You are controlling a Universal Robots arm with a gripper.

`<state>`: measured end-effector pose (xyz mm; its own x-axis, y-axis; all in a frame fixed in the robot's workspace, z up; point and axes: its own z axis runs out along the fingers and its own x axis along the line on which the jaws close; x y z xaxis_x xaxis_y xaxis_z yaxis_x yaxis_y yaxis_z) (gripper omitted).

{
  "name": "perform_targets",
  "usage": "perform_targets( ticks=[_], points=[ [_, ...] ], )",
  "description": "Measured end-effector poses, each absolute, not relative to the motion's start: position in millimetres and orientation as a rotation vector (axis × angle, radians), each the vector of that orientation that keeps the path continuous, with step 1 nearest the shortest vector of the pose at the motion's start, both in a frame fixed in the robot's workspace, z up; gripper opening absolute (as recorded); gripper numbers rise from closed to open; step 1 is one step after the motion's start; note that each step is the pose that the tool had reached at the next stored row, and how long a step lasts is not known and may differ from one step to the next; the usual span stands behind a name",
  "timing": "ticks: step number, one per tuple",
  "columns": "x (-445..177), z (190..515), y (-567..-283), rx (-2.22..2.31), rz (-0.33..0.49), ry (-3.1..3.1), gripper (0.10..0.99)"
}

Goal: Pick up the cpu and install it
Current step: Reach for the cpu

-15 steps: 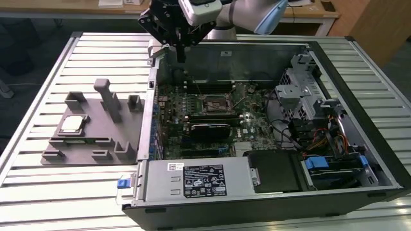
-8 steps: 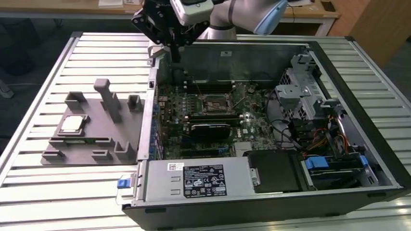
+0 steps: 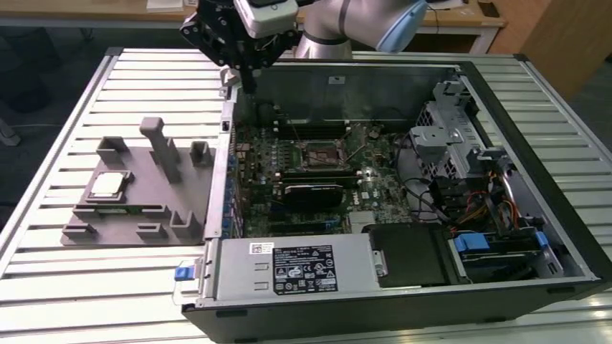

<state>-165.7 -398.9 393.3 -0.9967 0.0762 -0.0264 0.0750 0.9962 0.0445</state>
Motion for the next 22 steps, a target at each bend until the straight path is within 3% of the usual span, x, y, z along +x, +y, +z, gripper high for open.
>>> perform_targets(
  ticks=[22],
  points=[
    [-212,393,-399,0.117,0.068,3.105,0.106]
  ],
)
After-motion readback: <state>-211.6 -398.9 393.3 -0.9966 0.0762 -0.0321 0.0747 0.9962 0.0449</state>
